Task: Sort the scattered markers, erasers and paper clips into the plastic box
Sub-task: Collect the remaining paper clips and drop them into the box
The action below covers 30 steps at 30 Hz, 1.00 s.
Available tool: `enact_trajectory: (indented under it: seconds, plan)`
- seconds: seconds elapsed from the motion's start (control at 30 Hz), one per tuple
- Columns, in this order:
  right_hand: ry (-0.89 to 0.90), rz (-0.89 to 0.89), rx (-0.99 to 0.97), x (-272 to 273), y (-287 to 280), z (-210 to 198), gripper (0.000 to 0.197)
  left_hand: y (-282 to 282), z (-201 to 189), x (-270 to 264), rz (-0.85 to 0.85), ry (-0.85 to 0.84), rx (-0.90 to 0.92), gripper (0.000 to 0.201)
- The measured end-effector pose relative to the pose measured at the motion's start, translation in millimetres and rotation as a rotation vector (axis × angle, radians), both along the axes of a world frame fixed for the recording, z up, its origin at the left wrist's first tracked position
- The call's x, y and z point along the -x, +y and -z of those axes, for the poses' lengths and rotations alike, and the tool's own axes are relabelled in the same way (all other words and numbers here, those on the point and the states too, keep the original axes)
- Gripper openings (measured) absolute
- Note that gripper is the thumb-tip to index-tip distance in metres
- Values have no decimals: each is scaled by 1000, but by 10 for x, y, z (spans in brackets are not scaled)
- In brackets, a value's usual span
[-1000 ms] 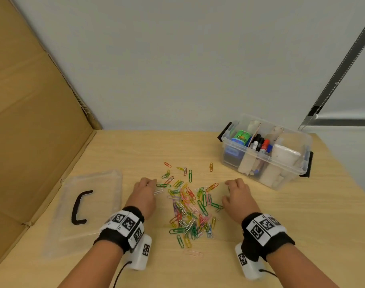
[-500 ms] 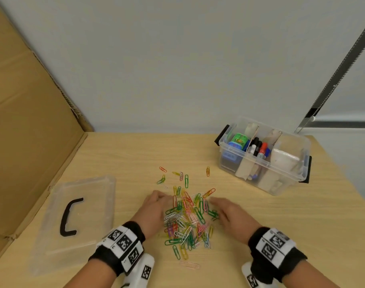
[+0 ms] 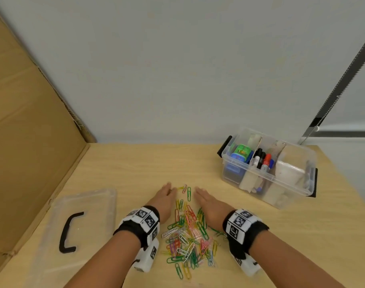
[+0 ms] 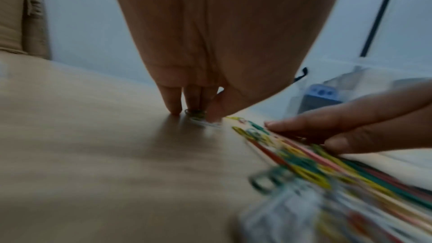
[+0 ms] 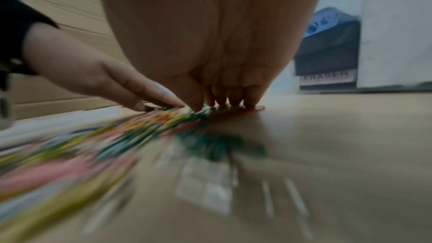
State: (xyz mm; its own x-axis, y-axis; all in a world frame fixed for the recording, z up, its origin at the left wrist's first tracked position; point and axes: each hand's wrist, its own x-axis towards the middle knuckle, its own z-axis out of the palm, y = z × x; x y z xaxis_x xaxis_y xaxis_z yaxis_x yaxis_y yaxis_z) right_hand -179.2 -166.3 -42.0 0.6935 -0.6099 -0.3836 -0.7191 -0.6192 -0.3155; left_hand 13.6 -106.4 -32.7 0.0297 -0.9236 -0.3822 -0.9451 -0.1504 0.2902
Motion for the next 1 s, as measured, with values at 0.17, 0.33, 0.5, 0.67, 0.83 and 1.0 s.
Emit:
enact_trajectory:
  seconds: [0.17,0.33,0.5,0.67,0.83,1.0]
  plan:
    - [-152,-65,-49,359,424,56,70,544,107,264,105,63,-9,84]
    - [-400,144,304,491,420,-321,29,342,-127,316,42,88,62,80]
    - [-400,353,804,746,35,-728,18,-152,-218,281,23,10,73,76]
    - [-179,565,794,970,-239,-776,34,-122,-146,350,97,-25,16,83]
    - [-346,599,713,957,-222,-620,29,240,-117,353,178,31,20,86]
    - [-406,533,729,779,-49,-563,27,569,-57,306,194,74,68,76]
